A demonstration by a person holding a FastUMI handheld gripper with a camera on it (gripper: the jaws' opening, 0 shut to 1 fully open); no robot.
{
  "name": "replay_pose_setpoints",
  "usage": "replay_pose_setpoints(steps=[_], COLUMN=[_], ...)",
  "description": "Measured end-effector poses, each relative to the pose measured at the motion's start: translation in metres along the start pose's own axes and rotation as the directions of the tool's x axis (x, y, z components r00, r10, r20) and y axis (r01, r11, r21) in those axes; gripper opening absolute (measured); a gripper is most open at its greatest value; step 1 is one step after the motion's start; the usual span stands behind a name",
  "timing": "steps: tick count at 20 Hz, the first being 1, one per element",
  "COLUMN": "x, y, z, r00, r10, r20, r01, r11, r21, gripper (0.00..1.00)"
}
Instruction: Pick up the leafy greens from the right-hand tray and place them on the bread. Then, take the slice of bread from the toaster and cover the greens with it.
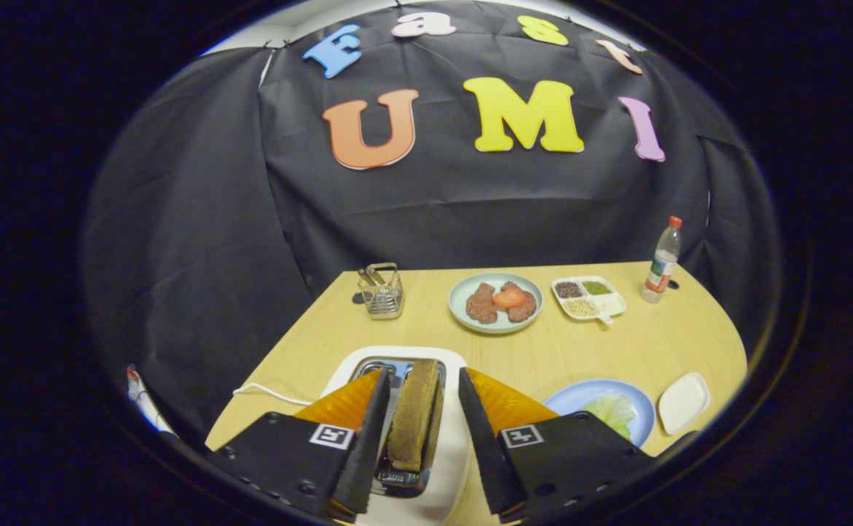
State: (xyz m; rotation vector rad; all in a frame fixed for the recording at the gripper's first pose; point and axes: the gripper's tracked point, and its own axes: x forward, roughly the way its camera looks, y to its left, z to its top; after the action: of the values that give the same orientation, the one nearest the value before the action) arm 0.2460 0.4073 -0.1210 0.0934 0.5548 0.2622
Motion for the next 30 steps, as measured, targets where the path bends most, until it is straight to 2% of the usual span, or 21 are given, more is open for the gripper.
replay_pose_setpoints(steps=[2,3,4,6,11,16,21,24,30], x=[-0.001,-0.003,-0.009,-0.020,-0.075,-0.147,-0.192,-0.187,-0.136], y=[0.005,0.008,0.005,0.009,0.020,0.017,-0.008,-0.035,-0.090], z=[-0.006,-0.004,-0.002,0.005,0.057,0.114,0.136,0.124,0.071], r00=[1.000,1.000,1.000,0.998,0.977,0.933,0.908,0.914,0.958], r10=[0.017,0.016,0.006,-0.004,0.016,0.046,0.048,0.021,-0.029], r20=[-0.015,0.000,0.017,0.063,0.211,0.356,0.415,0.406,0.285], r01=[-0.017,-0.016,-0.005,0.008,0.006,-0.006,-0.006,0.016,0.049], r11=[1.000,1.000,0.999,0.998,0.994,0.994,0.995,0.996,0.997], r21=[-0.016,-0.021,-0.035,-0.065,-0.107,-0.112,-0.102,-0.088,-0.065], gripper=[0.40,0.17,0.17,0.08,0.08,0.07,0.07,0.07,0.07])
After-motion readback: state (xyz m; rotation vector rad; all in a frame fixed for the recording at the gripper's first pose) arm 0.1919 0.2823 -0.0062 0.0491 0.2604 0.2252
